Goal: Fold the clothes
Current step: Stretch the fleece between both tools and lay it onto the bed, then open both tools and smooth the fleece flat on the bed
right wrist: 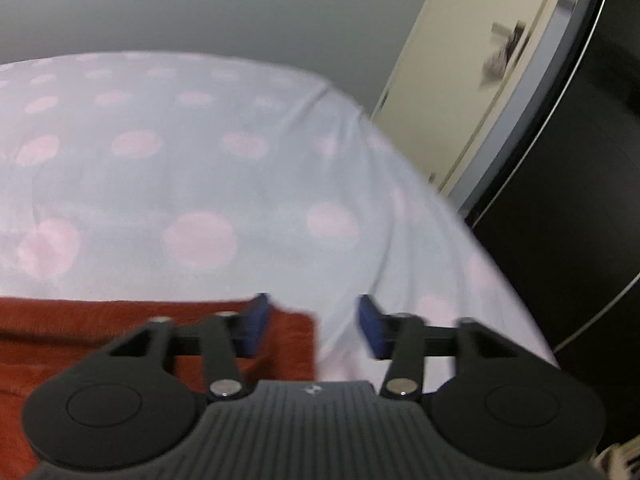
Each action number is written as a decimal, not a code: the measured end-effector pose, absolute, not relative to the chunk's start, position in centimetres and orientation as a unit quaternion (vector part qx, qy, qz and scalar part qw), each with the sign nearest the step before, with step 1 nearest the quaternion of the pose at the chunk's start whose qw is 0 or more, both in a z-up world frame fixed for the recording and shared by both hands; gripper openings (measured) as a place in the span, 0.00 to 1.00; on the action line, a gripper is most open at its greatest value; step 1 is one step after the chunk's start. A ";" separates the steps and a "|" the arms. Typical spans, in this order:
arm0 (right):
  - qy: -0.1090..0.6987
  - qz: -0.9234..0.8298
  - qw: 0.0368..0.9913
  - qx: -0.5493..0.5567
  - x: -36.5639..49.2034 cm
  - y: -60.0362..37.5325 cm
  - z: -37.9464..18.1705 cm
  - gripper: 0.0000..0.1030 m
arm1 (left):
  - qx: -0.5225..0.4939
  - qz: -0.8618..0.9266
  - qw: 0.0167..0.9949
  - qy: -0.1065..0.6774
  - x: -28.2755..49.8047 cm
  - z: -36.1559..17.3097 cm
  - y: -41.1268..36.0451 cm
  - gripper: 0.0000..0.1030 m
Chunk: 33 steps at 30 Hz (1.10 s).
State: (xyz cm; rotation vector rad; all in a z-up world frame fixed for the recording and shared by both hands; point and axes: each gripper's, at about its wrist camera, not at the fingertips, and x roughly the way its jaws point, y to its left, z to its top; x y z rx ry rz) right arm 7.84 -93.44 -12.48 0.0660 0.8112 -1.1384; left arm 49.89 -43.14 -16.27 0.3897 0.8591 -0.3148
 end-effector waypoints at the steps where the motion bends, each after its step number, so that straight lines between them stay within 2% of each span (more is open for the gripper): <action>1: 0.367 -0.524 0.768 0.024 7.7 -93.0 -11.8 0.60 | 0.183 -0.149 0.885 0.401 49.5 -15.6 -43.0 0.51; 4: 0.346 -0.503 0.791 0.045 7.3 -91.7 -10.3 0.58 | 0.169 -0.157 0.889 0.395 48.1 -13.9 -42.7 0.52; 7: 0.341 -0.453 0.819 0.085 7.6 -89.2 -9.4 0.47 | 0.174 -0.178 0.883 0.399 45.1 -13.0 -43.0 0.52; 10: 0.353 -0.396 0.841 0.107 8.8 -86.1 -9.8 0.42 | 0.185 -0.199 0.874 0.403 41.5 -12.6 -43.5 0.52; 21: 0.393 -0.297 0.861 0.126 16.1 -80.5 -14.2 0.42 | 0.181 -0.242 0.842 0.447 33.2 -16.8 -44.0 0.52; 28: 0.437 -0.306 0.837 0.126 22.0 -82.1 -19.0 0.44 | 0.178 -0.238 0.844 0.447 34.7 -19.8 -43.6 0.52; 33: 0.436 -0.311 0.833 0.142 24.7 -84.6 -18.9 0.46 | 0.168 -0.245 0.846 0.442 36.0 -21.2 -43.6 0.52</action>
